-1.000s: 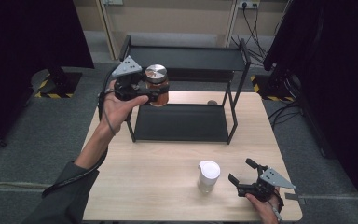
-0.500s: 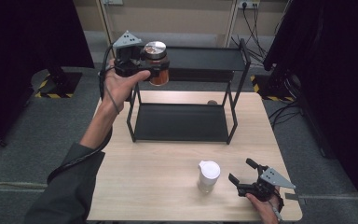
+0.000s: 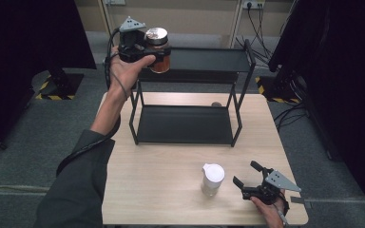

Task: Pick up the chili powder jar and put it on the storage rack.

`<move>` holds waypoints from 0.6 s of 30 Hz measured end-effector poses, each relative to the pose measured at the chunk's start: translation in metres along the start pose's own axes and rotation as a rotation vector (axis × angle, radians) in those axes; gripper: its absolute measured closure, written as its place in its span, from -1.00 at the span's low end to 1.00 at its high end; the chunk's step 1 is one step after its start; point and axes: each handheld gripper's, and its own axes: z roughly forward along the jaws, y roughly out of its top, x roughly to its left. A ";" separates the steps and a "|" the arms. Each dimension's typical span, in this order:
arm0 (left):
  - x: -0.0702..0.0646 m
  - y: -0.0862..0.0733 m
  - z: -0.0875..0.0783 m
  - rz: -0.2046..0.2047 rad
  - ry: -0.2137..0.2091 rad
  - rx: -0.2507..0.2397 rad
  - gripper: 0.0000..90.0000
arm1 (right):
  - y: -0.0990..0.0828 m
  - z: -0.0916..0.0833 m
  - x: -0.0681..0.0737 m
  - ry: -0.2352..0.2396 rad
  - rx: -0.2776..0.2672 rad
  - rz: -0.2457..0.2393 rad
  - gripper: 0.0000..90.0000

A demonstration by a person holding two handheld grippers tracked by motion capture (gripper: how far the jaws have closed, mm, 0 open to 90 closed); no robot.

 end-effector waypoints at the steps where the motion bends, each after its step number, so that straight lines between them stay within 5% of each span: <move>1: 0.000 0.000 0.003 -0.003 0.007 0.001 -0.32 | 0.000 0.000 0.000 0.000 0.000 -0.002 -0.99; 18: 0.008 -0.001 0.034 -0.024 0.084 0.006 -0.32 | 0.000 0.002 0.001 0.017 0.001 -0.005 -0.99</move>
